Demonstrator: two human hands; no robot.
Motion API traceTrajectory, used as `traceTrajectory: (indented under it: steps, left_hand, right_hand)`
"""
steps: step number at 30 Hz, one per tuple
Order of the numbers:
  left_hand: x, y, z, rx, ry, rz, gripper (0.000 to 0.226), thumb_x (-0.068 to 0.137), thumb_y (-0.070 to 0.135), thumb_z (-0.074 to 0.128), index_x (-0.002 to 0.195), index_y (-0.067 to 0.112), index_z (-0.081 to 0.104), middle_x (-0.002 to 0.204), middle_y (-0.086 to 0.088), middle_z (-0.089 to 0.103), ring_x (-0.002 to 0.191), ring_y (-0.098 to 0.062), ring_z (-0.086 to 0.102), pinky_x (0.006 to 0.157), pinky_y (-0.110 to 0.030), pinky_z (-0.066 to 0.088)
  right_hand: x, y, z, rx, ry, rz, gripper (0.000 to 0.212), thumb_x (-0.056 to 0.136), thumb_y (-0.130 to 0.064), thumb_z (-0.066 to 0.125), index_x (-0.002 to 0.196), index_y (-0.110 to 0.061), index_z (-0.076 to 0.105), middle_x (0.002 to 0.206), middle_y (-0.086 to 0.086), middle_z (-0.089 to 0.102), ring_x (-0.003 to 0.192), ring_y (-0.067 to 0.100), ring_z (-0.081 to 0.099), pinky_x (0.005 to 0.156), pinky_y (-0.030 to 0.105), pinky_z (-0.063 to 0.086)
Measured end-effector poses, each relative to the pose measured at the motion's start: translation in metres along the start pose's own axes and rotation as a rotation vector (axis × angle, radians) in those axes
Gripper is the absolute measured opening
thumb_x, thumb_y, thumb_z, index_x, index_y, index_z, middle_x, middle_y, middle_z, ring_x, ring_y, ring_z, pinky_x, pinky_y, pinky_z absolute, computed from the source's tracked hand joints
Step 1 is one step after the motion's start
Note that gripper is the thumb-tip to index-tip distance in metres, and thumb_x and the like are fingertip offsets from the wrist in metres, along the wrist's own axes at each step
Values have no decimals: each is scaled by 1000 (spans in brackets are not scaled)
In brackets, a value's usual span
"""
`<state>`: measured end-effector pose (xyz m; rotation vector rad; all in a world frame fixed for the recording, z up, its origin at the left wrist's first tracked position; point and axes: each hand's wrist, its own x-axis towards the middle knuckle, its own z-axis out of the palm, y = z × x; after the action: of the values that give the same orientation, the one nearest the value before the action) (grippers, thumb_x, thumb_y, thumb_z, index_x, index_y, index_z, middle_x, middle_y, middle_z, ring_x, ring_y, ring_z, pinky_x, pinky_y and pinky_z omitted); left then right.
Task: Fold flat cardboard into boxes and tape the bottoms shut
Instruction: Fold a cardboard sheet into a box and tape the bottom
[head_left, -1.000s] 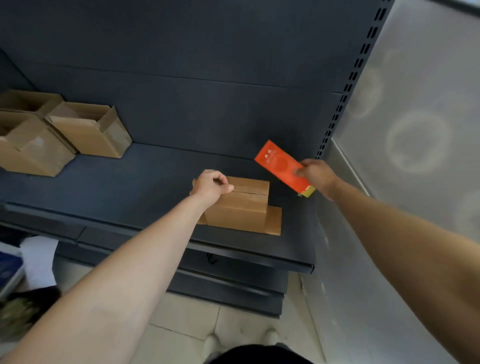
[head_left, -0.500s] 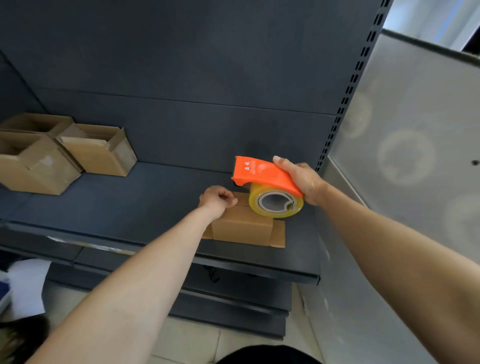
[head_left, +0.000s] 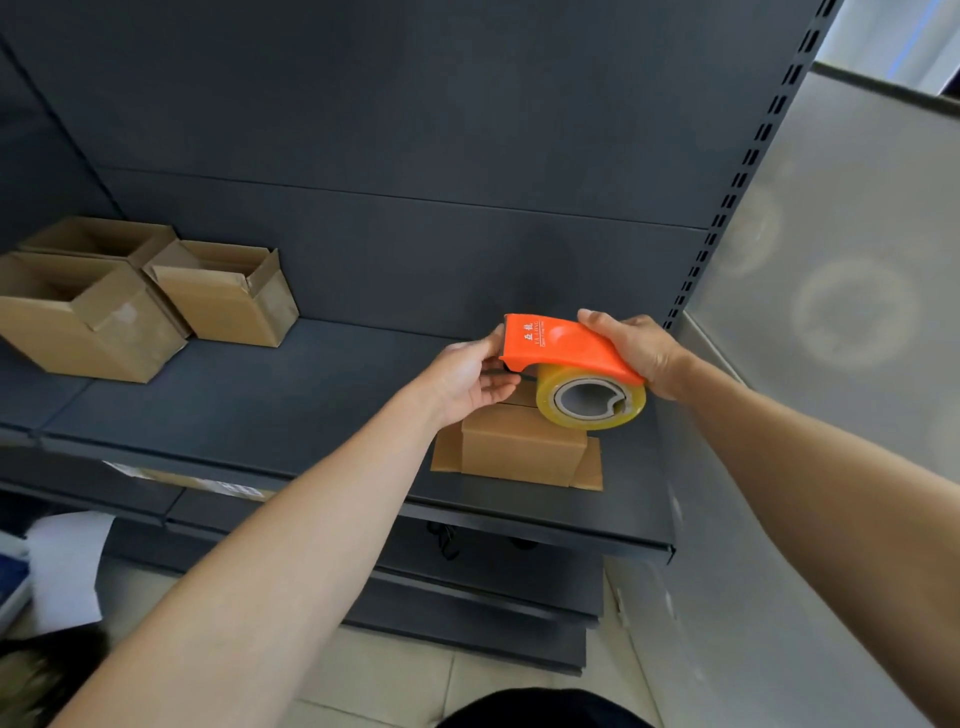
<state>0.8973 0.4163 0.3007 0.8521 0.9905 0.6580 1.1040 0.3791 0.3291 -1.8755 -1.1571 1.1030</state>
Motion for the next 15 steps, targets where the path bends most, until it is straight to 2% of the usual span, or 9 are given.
traceTrajectory:
  steps: [2, 5, 11, 15]
  left_hand:
    - [-1, 1, 1, -49, -19, -3, 26, 94, 32, 56, 102, 8, 61, 81, -7, 64, 72, -16, 60, 64, -26, 53]
    - [0, 1, 4, -107, -11, -5, 15, 98, 22, 51, 92, 11, 59, 78, -7, 64, 73, -15, 58, 62, -25, 50]
    - [5, -5, 0, -95, 92, -6, 14, 99, 6, 47, 88, 3, 56, 75, -10, 59, 65, -16, 54, 50, -22, 49]
    - [8, -15, -1, -86, 160, -25, 22, 98, -1, 42, 82, 1, 56, 71, -11, 55, 61, -16, 50, 49, -23, 47]
  right_hand:
    - [-1, 0, 0, -2, 4, 1, 48, 85, -59, 57, 84, -11, 65, 76, 11, 68, 64, 24, 66, 72, 36, 55]
    - [-2, 2, 0, -4, 10, 1, 48, 85, -59, 56, 84, -12, 65, 77, 11, 69, 65, 24, 66, 75, 38, 56]
    - [-5, 0, 0, -46, 2, -15, 51, 84, -62, 56, 86, -12, 67, 81, 9, 71, 69, 23, 68, 76, 35, 56]
    - [-7, -7, 2, -107, -25, -29, 54, 82, -64, 57, 88, -11, 69, 81, 7, 71, 71, 20, 69, 70, 29, 55]
